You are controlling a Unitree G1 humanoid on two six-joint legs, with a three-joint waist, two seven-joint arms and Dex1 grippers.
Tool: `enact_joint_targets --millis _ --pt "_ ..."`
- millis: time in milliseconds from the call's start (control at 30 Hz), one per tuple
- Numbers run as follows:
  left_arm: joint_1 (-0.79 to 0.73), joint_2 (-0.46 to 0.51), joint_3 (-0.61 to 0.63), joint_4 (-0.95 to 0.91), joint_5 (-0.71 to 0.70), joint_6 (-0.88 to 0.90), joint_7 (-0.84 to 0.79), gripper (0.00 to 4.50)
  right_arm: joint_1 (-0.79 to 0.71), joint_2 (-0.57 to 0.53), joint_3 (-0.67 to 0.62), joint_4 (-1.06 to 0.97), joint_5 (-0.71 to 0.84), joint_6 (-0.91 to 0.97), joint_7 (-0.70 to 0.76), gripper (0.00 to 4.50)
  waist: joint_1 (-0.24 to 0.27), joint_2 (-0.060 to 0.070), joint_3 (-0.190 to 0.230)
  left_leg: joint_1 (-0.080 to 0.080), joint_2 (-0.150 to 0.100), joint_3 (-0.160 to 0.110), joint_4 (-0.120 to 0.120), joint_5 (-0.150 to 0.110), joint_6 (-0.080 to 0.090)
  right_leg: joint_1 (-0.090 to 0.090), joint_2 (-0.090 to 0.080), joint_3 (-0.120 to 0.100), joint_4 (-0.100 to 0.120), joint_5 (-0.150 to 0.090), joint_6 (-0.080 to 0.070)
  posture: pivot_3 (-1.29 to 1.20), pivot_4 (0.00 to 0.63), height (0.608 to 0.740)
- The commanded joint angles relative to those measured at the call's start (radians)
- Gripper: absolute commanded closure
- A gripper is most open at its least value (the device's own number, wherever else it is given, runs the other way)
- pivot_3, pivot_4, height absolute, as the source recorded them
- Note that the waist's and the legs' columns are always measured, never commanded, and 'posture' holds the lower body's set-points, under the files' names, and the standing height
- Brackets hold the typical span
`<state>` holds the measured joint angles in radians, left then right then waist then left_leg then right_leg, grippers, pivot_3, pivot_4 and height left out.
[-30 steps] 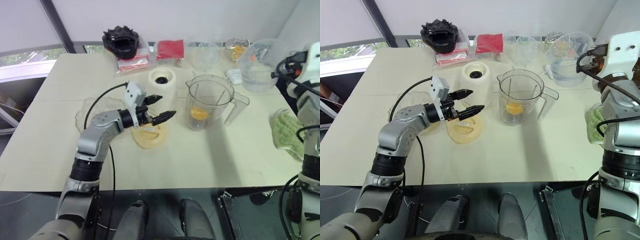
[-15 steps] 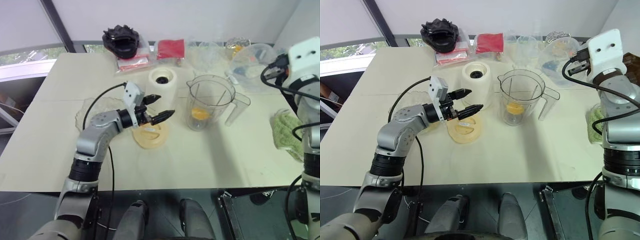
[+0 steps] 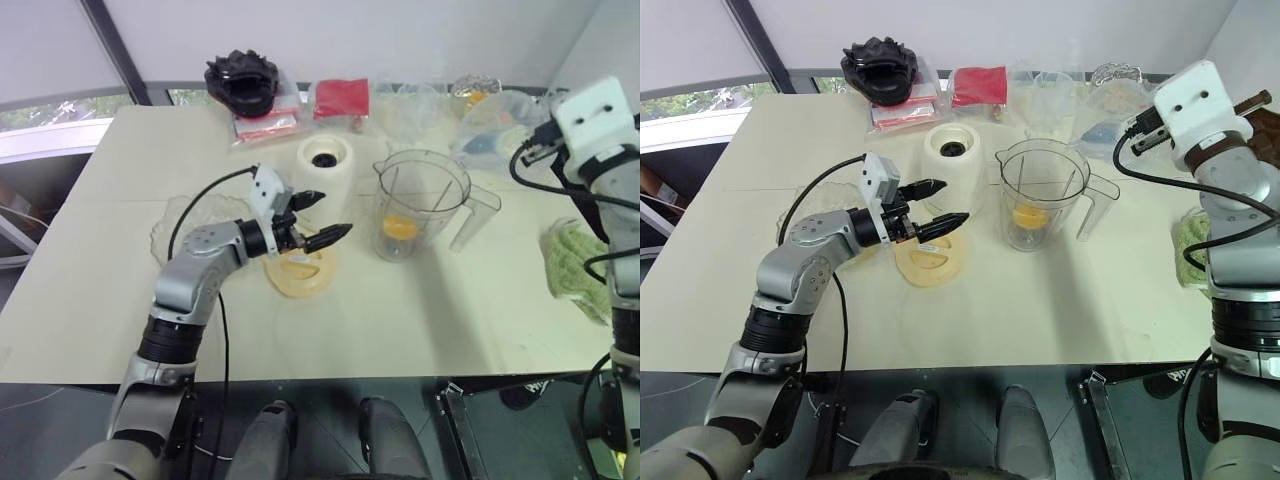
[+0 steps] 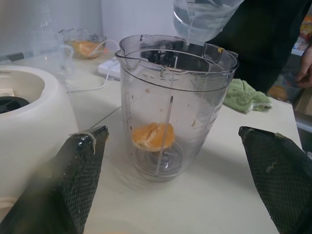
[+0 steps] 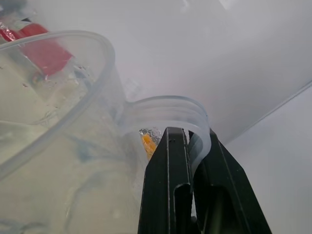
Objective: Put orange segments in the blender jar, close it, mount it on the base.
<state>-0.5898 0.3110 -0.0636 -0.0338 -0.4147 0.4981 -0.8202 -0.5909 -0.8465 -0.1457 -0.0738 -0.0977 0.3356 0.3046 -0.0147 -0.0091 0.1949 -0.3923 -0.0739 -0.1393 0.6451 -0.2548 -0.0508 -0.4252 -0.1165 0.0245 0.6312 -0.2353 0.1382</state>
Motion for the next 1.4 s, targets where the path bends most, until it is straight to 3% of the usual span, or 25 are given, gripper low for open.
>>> enact_joint_targets --millis 33,667,1067,1400 --pt "-0.007 0.005 -0.001 -0.007 0.001 -0.024 -0.007 0.00 -0.015 -0.026 -0.030 -0.038 -0.026 -0.039 0.001 4.48 0.001 0.000 0.000 0.000 0.000 0.000 0.000 0.000 0.000 0.000 0.000 0.000 0.000 0.000 0.000 0.00 0.150 0.740" --pt "0.011 0.026 0.009 0.025 0.004 -0.067 -0.047 0.00 0.000 0.011 -0.053 -0.047 -0.054 -0.040 0.025 4.48 -0.001 0.000 0.000 0.000 0.000 0.000 0.000 0.000 0.000 0.000 0.000 0.000 0.000 0.000 0.000 0.00 0.150 0.740" --pt "0.067 0.063 0.029 0.105 0.010 -0.171 -0.124 0.00 -0.117 0.252 -0.351 -0.074 0.213 0.412 -0.132 4.48 0.000 0.000 0.000 0.000 0.000 0.000 0.000 0.000 0.000 0.000 0.000 0.000 0.000 0.001 -0.001 0.00 0.150 0.740" --pt "0.076 0.095 0.048 0.130 -0.005 -0.211 -0.157 0.00 -0.065 0.433 -0.582 -0.011 0.337 0.369 -0.338 4.48 0.001 0.001 -0.001 0.000 0.000 0.000 0.000 0.000 0.000 0.000 0.000 0.000 0.000 0.001 0.000 0.00 0.150 0.740"
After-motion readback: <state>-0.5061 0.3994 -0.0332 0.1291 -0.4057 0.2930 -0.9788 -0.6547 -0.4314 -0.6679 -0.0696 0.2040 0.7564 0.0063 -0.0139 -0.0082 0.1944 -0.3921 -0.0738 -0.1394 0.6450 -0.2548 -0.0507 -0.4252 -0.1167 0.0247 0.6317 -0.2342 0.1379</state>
